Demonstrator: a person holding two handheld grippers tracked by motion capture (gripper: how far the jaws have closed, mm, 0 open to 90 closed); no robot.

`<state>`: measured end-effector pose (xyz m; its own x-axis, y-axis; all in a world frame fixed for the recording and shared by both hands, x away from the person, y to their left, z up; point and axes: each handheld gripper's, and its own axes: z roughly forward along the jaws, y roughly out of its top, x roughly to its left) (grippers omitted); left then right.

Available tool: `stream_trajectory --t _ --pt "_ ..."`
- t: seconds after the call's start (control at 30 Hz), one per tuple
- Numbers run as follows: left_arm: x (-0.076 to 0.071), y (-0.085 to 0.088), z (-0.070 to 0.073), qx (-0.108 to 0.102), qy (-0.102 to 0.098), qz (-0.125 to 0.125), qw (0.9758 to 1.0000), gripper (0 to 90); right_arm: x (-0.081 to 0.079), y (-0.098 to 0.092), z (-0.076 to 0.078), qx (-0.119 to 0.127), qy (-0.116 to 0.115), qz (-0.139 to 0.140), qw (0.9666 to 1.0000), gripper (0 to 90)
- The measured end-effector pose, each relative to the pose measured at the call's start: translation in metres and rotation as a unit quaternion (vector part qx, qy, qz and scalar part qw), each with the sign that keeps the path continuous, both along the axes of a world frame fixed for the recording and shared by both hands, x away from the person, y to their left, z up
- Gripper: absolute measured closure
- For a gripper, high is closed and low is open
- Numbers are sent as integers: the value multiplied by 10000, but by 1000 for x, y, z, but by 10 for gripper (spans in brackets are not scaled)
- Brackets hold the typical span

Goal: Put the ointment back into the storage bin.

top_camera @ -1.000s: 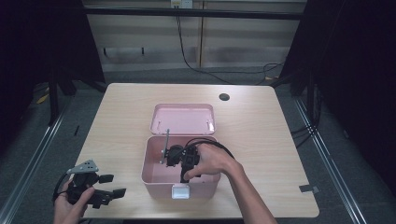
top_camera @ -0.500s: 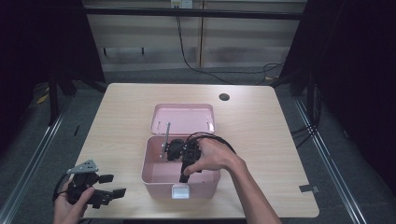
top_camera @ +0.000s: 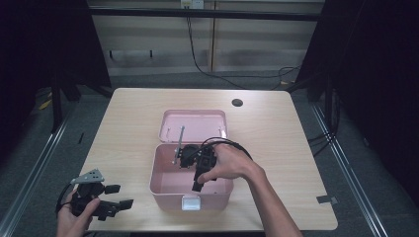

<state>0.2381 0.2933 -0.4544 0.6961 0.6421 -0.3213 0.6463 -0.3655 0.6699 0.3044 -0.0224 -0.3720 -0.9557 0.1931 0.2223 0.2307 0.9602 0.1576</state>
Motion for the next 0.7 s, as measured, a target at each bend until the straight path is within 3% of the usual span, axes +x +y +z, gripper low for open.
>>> stream_trajectory --t 0.23,0.7 --pt "0 0 0 21 -3 -16 10000 165 -3 -7 11 -6 -133 -14 9999 619" --pt "0 0 0 35 -2 -15 10000 165 -6 -30 33 100 -233 -375 9990 613"
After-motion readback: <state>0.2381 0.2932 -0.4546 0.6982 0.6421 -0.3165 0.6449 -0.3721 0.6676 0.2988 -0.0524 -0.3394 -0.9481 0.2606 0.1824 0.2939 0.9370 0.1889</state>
